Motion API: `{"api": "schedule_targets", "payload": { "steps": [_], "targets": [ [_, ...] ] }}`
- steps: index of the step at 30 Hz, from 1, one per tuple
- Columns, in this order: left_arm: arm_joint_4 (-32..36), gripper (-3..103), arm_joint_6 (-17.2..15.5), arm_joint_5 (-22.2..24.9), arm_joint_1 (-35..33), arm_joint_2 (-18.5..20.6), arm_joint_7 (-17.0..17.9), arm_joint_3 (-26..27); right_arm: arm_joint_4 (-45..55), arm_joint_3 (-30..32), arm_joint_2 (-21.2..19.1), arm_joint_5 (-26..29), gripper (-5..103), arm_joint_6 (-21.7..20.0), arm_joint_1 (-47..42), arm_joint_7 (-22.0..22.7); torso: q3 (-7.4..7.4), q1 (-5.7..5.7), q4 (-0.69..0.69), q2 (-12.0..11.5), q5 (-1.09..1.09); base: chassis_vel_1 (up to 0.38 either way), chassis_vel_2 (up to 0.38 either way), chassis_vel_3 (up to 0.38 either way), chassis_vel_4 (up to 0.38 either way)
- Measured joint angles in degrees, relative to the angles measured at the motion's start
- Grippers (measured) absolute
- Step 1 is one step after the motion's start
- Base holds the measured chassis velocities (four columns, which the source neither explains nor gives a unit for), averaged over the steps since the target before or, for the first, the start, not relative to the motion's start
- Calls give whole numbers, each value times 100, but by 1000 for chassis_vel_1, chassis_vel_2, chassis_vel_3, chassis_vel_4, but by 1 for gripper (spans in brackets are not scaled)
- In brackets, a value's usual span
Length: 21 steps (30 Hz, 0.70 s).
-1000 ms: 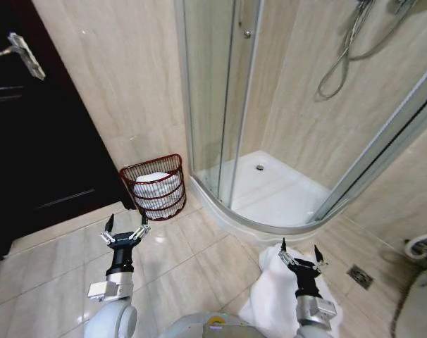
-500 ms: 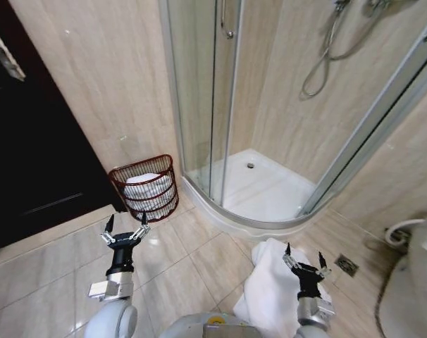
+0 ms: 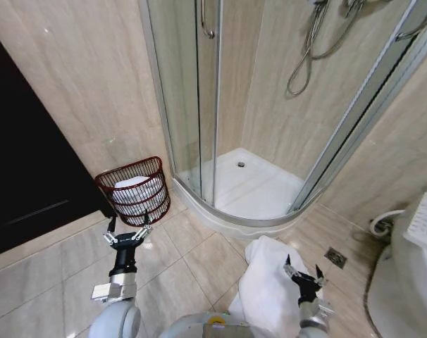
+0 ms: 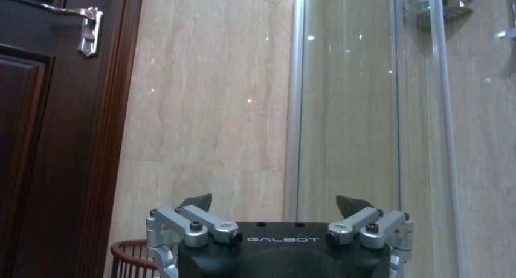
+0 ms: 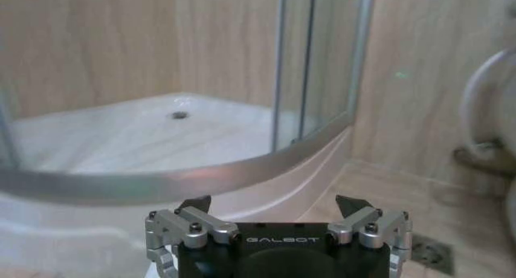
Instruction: Discard the used towel into the hamper.
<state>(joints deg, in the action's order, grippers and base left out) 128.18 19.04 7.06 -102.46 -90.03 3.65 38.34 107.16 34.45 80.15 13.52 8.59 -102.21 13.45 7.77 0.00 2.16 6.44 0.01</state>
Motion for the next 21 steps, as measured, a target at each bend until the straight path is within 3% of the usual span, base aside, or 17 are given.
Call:
{"api": "schedule_targets", "payload": {
  "steps": [6,21],
  "targets": [
    [-53,100,14,51,52,3,72,35,-602,111,-212,46,100,89,145,-551,1,0,0,0,0,0,0,0,0],
    [-89,100,-4,139,80,55,37,80,-1362,253,-457,151,100,-126,485,-765,2,0,0,2,0,0,0,0,0]
  ]
}}
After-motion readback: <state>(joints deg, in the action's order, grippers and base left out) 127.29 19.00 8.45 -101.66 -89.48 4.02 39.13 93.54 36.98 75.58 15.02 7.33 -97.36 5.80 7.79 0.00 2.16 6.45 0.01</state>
